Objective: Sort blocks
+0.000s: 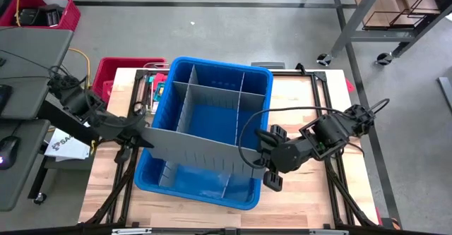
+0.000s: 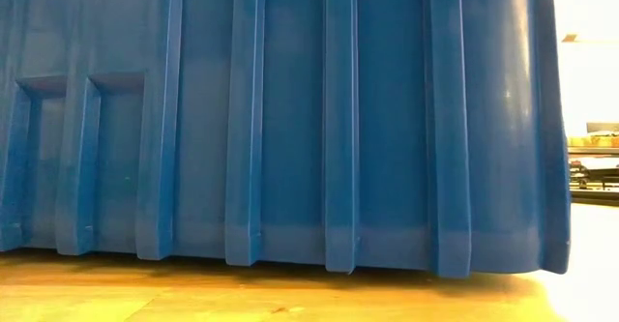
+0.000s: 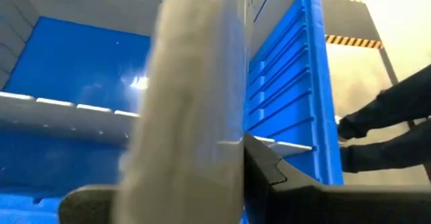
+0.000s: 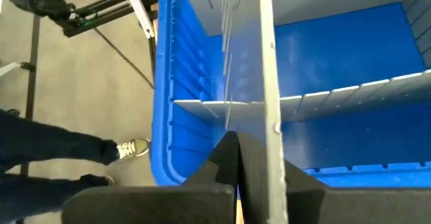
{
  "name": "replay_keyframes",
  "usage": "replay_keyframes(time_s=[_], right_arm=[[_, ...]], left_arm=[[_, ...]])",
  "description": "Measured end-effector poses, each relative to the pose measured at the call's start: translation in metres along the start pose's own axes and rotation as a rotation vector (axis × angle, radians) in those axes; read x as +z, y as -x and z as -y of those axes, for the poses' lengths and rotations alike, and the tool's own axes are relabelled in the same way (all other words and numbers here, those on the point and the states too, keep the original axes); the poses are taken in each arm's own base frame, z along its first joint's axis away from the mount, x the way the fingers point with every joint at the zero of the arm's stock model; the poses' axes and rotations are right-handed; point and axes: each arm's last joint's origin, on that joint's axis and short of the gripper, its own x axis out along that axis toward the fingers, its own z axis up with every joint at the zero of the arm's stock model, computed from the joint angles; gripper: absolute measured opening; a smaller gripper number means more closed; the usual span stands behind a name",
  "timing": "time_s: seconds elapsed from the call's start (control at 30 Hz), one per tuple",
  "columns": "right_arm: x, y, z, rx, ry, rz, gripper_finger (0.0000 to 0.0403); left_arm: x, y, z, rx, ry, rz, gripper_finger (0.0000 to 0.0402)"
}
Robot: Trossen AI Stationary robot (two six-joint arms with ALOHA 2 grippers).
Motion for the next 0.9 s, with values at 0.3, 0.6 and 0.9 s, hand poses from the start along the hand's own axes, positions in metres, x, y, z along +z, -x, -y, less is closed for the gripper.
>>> replay_keyframes(time_s=[0.3,0.6,0.9], right_arm=[[0.006,0.000,0.000,-0.020,-0.022,0.075,0.0000],[0.011,0.001,-0.004,0.000,-0.045,0.141,0.0000],[0.020,0.002,-0.010,0.033,-0.083,0.257,0.0000]], left_arm=[[-0.013,0.005,0.001,0.028,-0.075,-0.023,0.0000],[-0.029,-0.009,0.000,0.113,-0.129,-0.045,0.0000],[-0.040,-0.005,0.001,0.059,-0.094,-0.053,0.0000]])
